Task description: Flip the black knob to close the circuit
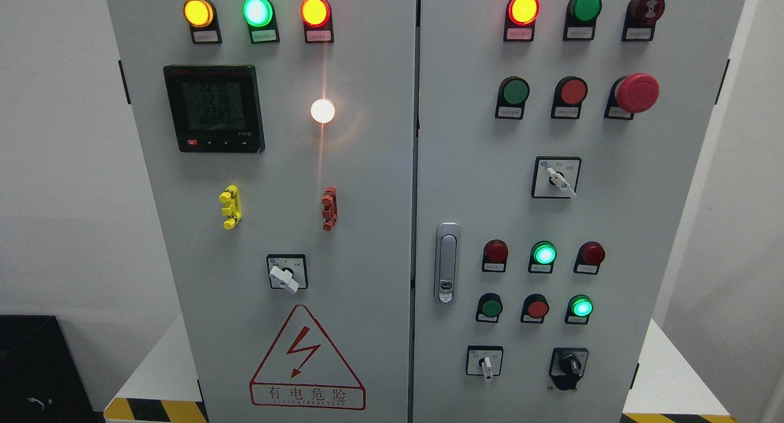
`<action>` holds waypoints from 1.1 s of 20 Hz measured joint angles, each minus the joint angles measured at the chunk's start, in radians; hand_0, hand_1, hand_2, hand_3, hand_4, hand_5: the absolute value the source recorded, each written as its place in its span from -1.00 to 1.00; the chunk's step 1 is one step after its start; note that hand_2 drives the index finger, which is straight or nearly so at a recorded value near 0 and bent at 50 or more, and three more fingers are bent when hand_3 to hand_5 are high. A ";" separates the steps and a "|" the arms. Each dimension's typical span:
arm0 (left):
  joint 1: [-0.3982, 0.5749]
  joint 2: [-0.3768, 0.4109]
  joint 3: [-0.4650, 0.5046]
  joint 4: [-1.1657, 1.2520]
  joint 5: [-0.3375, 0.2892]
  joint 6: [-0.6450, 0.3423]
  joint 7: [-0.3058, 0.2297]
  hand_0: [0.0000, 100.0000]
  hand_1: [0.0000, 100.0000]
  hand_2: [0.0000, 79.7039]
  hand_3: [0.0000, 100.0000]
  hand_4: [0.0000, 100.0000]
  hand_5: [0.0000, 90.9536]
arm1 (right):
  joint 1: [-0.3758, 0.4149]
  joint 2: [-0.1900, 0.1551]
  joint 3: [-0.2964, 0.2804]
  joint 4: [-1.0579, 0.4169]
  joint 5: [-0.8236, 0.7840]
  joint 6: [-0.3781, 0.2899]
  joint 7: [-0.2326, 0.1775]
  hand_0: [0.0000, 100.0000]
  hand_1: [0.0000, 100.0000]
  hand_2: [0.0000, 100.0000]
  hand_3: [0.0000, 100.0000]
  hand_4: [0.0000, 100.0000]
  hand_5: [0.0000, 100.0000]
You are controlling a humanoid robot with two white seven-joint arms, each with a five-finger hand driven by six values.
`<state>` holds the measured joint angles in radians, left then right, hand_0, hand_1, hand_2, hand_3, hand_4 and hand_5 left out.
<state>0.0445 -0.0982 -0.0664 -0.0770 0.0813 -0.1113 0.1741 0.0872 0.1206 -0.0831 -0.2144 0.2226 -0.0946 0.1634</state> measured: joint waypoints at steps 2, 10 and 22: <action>0.000 0.000 0.000 0.000 0.000 0.000 0.000 -0.76 0.11 -1.00 -1.00 -1.00 -1.00 | -0.001 -0.001 0.000 -0.020 0.046 0.003 -0.016 -1.00 -0.85 -0.97 -0.83 -0.93 -1.00; 0.000 0.000 0.000 0.000 0.000 0.000 -0.003 -0.76 0.11 -1.00 -1.00 -1.00 -1.00 | -0.011 -0.008 0.001 -0.147 0.278 0.057 -0.070 -1.00 -0.86 -0.70 -0.53 -0.64 -1.00; 0.000 0.000 0.000 0.000 0.000 0.000 0.001 -0.76 0.11 -1.00 -1.00 -1.00 -1.00 | -0.033 -0.019 -0.001 -0.365 0.564 0.064 -0.159 -1.00 -1.00 -0.25 0.07 -0.08 -0.43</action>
<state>0.0445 -0.0982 -0.0665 -0.0772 0.0813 -0.1112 0.1747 0.0544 0.1017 -0.0843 -0.5798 0.7869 -0.0309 0.0042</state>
